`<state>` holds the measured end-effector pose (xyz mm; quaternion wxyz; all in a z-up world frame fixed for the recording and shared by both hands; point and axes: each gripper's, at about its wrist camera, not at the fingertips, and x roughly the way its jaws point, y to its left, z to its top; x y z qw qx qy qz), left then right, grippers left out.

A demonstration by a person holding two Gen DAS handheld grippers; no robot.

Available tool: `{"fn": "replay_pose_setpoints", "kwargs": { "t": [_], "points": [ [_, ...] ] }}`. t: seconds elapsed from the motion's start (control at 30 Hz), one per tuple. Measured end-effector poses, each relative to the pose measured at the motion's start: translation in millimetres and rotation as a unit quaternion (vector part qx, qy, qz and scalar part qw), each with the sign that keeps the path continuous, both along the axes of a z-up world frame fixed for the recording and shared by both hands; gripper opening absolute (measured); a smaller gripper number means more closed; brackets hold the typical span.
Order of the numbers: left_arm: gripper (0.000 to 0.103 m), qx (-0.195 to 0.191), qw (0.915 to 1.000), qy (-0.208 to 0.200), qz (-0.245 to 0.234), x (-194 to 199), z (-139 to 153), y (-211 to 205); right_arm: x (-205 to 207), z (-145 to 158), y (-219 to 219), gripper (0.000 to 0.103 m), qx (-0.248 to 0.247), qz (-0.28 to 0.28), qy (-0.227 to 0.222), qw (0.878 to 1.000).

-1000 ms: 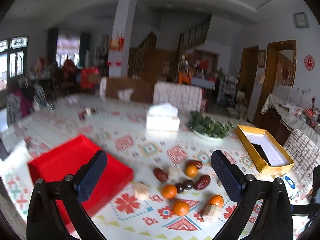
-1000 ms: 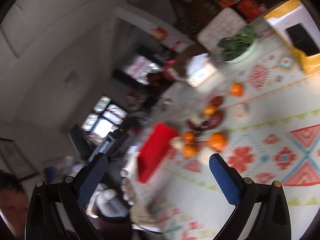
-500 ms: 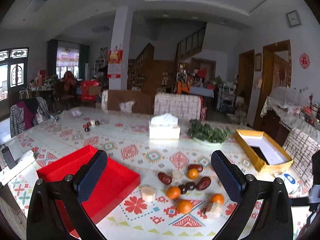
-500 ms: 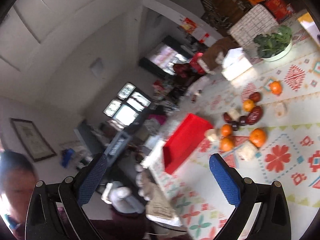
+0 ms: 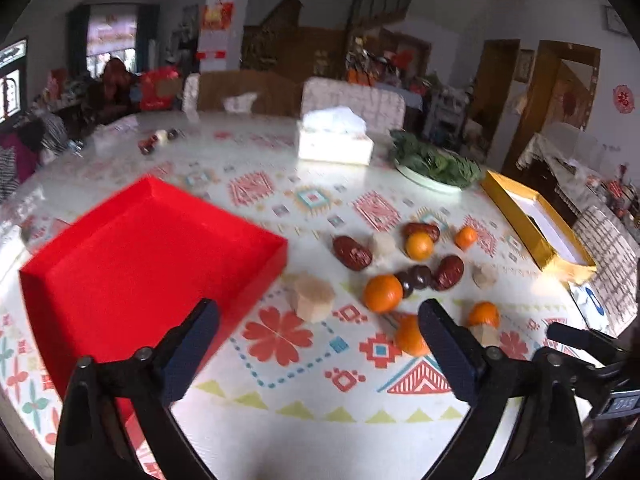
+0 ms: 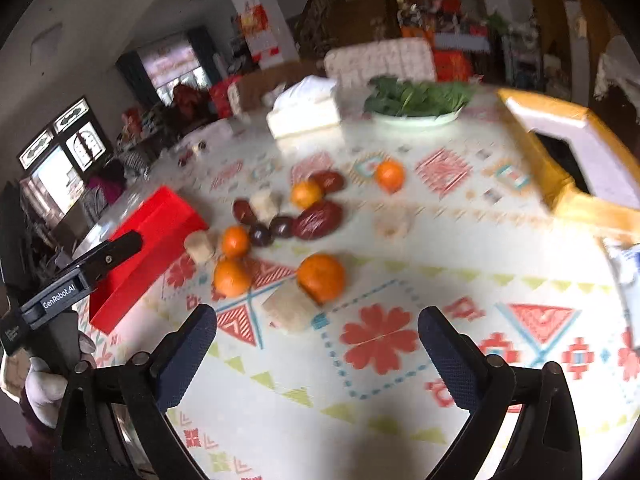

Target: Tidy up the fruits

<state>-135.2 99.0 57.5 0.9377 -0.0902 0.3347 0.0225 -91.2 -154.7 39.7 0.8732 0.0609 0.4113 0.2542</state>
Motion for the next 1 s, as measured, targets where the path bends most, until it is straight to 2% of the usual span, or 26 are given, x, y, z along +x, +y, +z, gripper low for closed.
{"fn": "replay_pose_setpoints", "kwargs": {
  "t": [0.07,0.37,0.57,0.73,0.87,1.0],
  "points": [
    [0.086,0.009,0.9999,0.010,-0.005,3,-4,-3,5,-7,6,0.102,0.007,0.007,0.005,1.000],
    [0.086,0.040,0.9983,0.040,-0.014,17,-14,-15,4,-15,48,0.096,-0.078,0.004,-0.007,0.997],
    [0.086,0.054,0.9972,0.049,-0.020,20,-18,-22,2,-16,56,0.089,-0.086,0.005,-0.016,0.996],
    [0.086,0.058,0.9967,0.054,-0.014,21,-19,-19,5,-19,58,0.087,-0.085,0.006,-0.007,0.996],
    [0.086,0.088,0.9954,0.027,0.026,14,0,5,3,-17,50,0.088,-0.068,0.005,-0.006,0.998],
    [0.086,0.081,0.9930,0.009,0.086,-3,19,54,-1,-14,37,0.091,-0.075,-0.011,-0.006,0.997]
  ]
}}
